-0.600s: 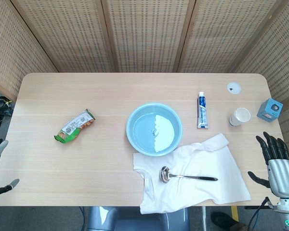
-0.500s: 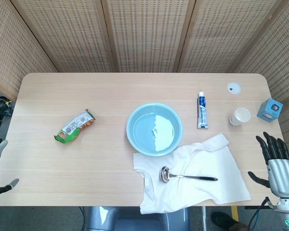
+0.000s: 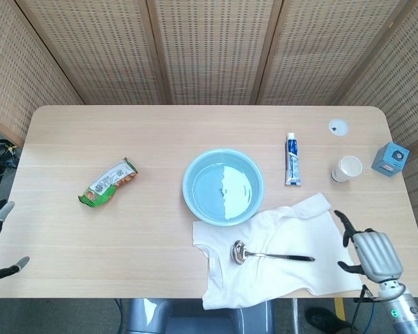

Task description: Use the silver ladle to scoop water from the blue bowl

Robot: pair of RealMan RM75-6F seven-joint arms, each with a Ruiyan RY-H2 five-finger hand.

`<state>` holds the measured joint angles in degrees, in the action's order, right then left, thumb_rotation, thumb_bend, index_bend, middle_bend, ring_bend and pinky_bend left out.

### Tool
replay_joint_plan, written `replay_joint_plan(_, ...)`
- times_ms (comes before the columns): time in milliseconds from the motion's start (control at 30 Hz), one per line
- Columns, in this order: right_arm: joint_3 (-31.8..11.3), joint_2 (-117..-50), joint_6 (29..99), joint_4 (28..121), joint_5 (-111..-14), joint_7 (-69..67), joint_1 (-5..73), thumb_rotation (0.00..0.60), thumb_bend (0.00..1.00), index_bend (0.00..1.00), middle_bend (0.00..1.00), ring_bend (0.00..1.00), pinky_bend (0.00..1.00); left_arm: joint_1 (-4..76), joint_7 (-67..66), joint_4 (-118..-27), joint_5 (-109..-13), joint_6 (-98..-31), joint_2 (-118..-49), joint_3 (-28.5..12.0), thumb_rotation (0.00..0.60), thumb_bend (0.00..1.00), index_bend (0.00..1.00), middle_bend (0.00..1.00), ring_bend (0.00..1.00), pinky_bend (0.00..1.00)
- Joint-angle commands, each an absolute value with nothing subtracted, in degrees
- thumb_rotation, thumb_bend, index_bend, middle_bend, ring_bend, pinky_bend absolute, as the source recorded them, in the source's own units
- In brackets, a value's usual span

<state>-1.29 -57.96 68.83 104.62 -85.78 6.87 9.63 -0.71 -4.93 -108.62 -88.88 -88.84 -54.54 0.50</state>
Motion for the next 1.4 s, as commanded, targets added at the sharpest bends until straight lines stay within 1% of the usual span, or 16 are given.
replay_joint_plan(33,-0.5,-58.8,59.7,105.3,-83.3,13.2,15.7,0.600,0.05,0.35,0.95,0.99,1.00,-0.6,-5.1,-108.7,-88.4,-88.5,-54.6,0.3,0.600,0.00,0.00,0.00,0.00,0.00)
replay_joint_plan(100,-1.1,-60.1,56.8,105.7,-79.9,14.4,17.3,0.600,0.12,0.42,0.97,1.00,1.00,-0.4,-5.2,-108.6,-88.0,-88.3,-54.6,0.2,0.600,0.00,0.00,0.00,0.00,0.00)
replay_joint_plan(233,-1.9,-62.9,52.4,104.8,-72.9,18.4,20.2,0.600,0.27,0.46,0.98,1.00,1.00,-0.2,-5.0,-108.3,-86.9,-87.7,-54.8,-0.1,0.600,0.00,0.00,0.00,0.00,0.00)
replay_joint_plan(333,-1.8,-65.3,50.7,104.7,-67.9,20.8,21.6,0.600,0.34,0.47,0.98,1.00,1.00,0.1,-5.3,-108.2,-86.3,-87.1,-54.9,-0.2,0.600,0.00,0.00,0.00,0.00,0.00)
replay_joint_plan(433,-1.5,-67.3,49.0,104.5,-63.5,21.9,22.8,0.600,0.38,0.49,0.98,1.00,1.00,0.4,-5.8,-108.1,-86.0,-86.5,-55.2,-0.3,0.600,0.00,0.00,0.00,0.00,0.00)
replay_joint_plan(533,-1.1,-69.0,48.7,103.8,-60.9,23.4,23.8,0.600,0.42,0.49,0.98,1.00,1.00,0.6,-6.3,-108.0,-85.8,-86.3,-55.4,-0.3,0.600,0.00,0.00,0.00,0.00,0.00)
replay_joint_plan(733,-0.7,-73.6,50.3,101.2,-57.5,25.3,24.6,0.600,0.43,0.49,0.98,1.00,1.00,0.7,-6.4,-108.0,-85.2,-86.0,-55.6,-0.4,0.600,0.00,0.00,0.00,0.00,0.00)
replay_joint_plan(867,-0.1,-78.3,54.8,97.7,-56.7,27.8,23.9,0.600,0.44,0.49,0.98,1.00,1.00,0.8,-6.4,-108.0,-85.1,-85.8,-55.5,-0.3,0.600,0.00,0.00,0.00,0.00,0.00)
replay_joint_plan(1033,0.2,-81.0,57.0,95.7,-55.9,28.5,23.3,0.600,0.46,0.49,0.98,1.00,1.00,0.8,-6.4,-108.0,-85.2,-85.8,-55.5,-0.3,0.600,0.00,0.00,0.00,0.00,0.00)
replay_joint_plan(1400,1.2,-84.4,57.6,91.4,-57.0,26.9,22.8,0.600,0.50,0.50,0.98,1.00,1.00,0.8,-5.9,-108.0,-85.3,-85.8,-55.3,-0.2,0.600,0.00,0.00,0.00,0.00,0.00)
